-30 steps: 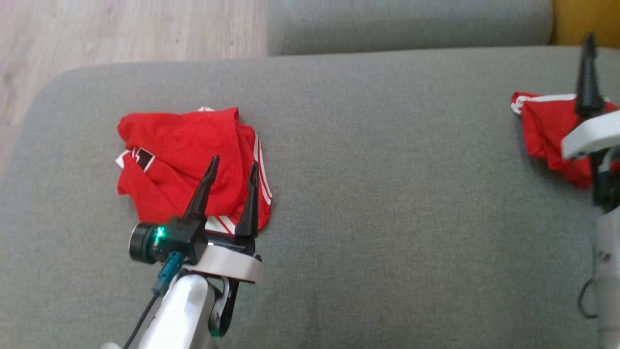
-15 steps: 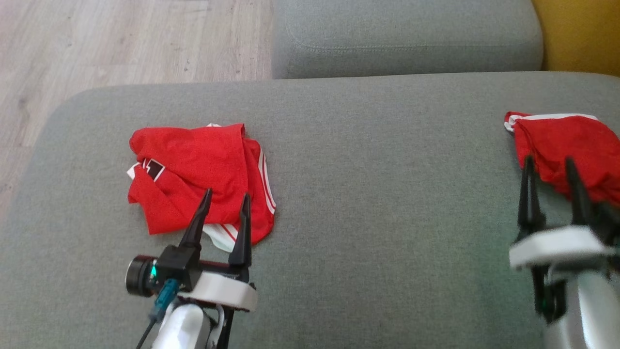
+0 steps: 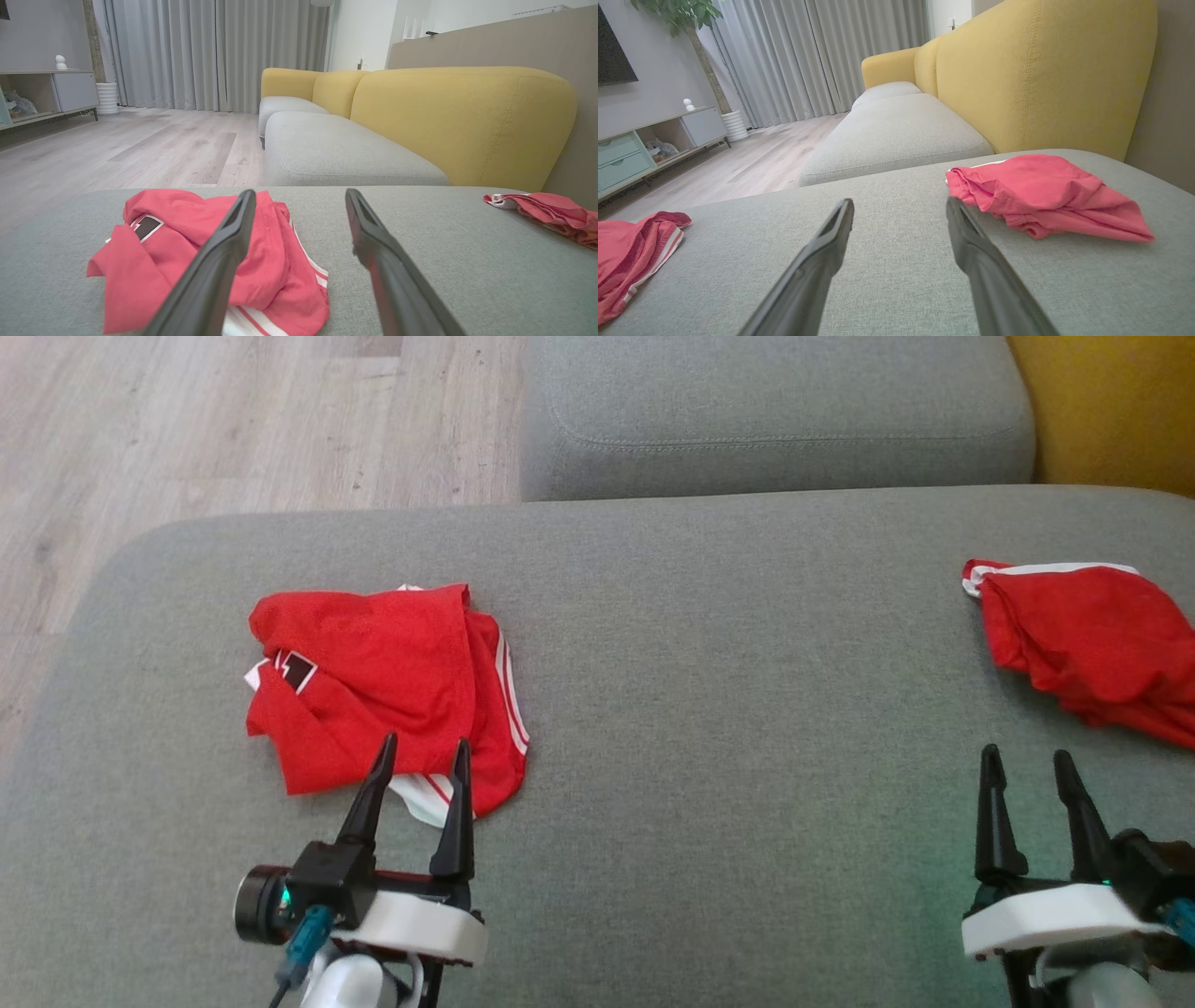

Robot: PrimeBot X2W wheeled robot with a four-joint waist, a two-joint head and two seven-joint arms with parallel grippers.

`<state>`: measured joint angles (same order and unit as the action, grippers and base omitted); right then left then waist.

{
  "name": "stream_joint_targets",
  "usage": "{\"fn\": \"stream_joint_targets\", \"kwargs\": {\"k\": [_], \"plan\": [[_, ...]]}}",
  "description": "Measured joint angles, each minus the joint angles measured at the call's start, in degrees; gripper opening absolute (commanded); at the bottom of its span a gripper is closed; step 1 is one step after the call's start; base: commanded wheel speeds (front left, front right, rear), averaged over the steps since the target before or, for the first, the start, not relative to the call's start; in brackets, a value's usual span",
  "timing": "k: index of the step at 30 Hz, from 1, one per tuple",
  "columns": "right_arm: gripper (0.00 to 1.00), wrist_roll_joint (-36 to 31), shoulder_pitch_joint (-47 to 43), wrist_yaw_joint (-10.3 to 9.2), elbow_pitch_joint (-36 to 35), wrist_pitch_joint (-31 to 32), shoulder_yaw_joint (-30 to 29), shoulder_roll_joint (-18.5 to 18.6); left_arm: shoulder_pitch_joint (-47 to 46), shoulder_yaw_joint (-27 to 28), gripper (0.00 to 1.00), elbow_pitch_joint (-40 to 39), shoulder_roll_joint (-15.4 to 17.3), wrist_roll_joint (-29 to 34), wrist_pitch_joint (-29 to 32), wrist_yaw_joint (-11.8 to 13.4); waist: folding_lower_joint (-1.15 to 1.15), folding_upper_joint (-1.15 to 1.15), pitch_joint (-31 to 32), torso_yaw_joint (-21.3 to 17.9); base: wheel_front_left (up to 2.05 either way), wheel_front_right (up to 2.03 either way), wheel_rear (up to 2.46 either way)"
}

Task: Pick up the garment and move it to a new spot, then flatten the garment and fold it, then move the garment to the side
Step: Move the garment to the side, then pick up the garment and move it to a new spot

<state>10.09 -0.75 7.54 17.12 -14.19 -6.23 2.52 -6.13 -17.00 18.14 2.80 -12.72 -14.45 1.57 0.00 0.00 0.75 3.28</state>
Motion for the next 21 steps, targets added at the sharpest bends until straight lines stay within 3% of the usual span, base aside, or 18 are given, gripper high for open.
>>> {"fn": "stream_joint_targets", "kwargs": {"k": [15, 21], "plan": [[1.00, 0.93, -0.01, 0.00, -0.52, -0.02, 1.75, 0.01, -0.01, -0.03, 1.00, 0.00, -0.01, 0.00, 0.00, -0.04, 0.00, 0.00, -0.01, 1.39, 0.00, 0.00, 0.00], [1.00, 2.03, -0.07, 0.00, -1.14, -0.02, 3.65, 0.00, -0.03, 0.34, 1.00, -0.01, -0.01, 0.03, 0.00, 0.02, 0.00, 0.00, -0.06, 4.45, 0.00, 0.00, 0.00]]}}
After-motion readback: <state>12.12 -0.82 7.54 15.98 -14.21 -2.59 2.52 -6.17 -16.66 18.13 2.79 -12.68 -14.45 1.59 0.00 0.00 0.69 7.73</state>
